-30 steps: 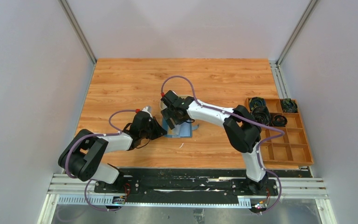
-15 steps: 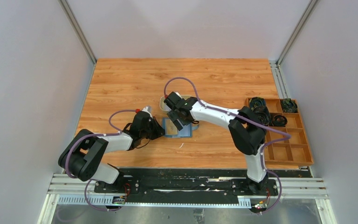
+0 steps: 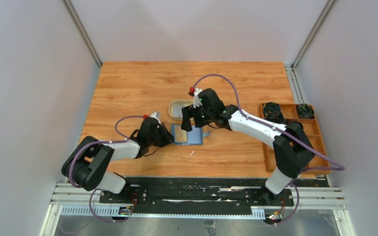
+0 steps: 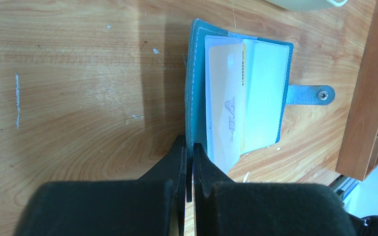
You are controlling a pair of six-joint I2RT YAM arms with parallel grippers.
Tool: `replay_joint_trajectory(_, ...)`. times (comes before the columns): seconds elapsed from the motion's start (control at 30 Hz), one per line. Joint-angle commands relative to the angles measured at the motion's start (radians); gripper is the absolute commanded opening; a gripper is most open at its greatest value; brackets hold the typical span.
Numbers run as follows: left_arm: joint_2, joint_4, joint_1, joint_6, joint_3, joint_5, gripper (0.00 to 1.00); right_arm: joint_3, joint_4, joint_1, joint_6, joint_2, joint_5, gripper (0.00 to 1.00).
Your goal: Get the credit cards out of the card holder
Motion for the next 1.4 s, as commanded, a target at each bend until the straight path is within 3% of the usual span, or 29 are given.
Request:
replay_joint_trajectory(0.0,0.069,-0.222,-0.009,0.066,-0.064,-0.083,0.00,-0.150,0.402,-0.085,0.255,0.063,-0.430,0.90)
replay_joint_trajectory(0.37,0.135,-0.217,-0.012,0.060,-0.077,-0.128,0.00,-0.268,0.737,-0.102,0.490,0.224,-0.560,0.86)
replay_joint_trajectory(1.07,0.180,-0.203,-0.022,0.060,-0.083,-0.139,0.00,-0.315,0.718,-0.176,0.442,0.262,-0.484,0.85)
replay_joint_trajectory(1.37,0.181,-0.203,-0.024,0.058,-0.083,-0.143,0.00,-0.317,0.770,-0.174,0.497,0.300,-0.506,0.86)
